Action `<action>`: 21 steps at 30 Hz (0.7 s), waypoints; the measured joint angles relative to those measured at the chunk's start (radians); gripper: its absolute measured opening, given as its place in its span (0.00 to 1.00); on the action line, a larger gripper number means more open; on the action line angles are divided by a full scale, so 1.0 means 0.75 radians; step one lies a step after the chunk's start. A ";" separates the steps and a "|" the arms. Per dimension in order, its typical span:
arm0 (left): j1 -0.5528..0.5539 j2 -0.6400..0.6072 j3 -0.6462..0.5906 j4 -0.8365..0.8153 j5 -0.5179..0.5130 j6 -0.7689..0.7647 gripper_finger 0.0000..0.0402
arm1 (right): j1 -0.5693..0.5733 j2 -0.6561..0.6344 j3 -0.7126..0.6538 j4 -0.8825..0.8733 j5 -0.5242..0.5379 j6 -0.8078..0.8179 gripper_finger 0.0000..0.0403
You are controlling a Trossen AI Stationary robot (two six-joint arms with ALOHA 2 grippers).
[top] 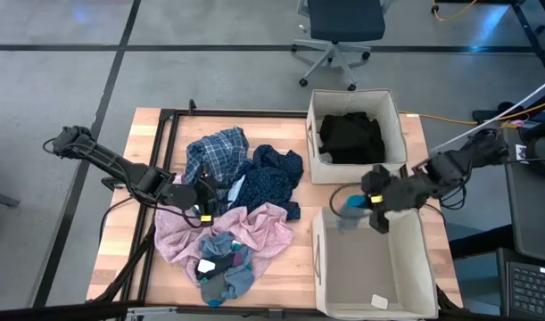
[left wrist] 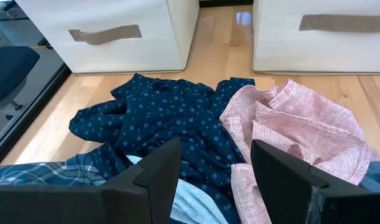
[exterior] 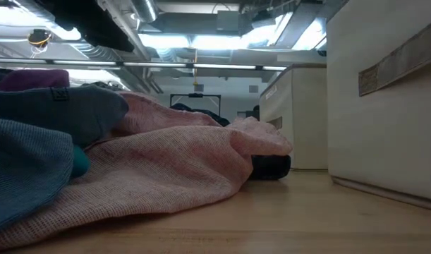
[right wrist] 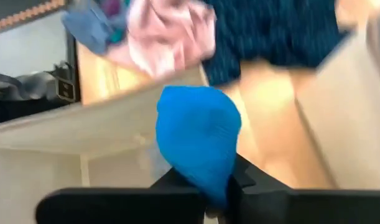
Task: Sort clothes
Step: Put the top gray sock into the bottom laundry organizer, then put the top dark blue sock into the bottom laundry organizer
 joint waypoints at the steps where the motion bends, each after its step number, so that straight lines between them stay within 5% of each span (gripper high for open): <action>1: 0.000 0.000 0.000 0.001 0.000 0.000 0.46 | 0.035 0.000 -0.015 -0.031 0.011 0.082 0.04; 11: 0.001 0.000 0.000 -0.011 0.062 -0.048 0.46 | 0.185 0.012 -0.296 -0.080 0.152 0.677 0.08; 21: 0.000 0.000 0.001 -0.026 0.247 -0.145 0.46 | 0.175 0.000 -0.324 -0.055 -0.103 0.824 0.51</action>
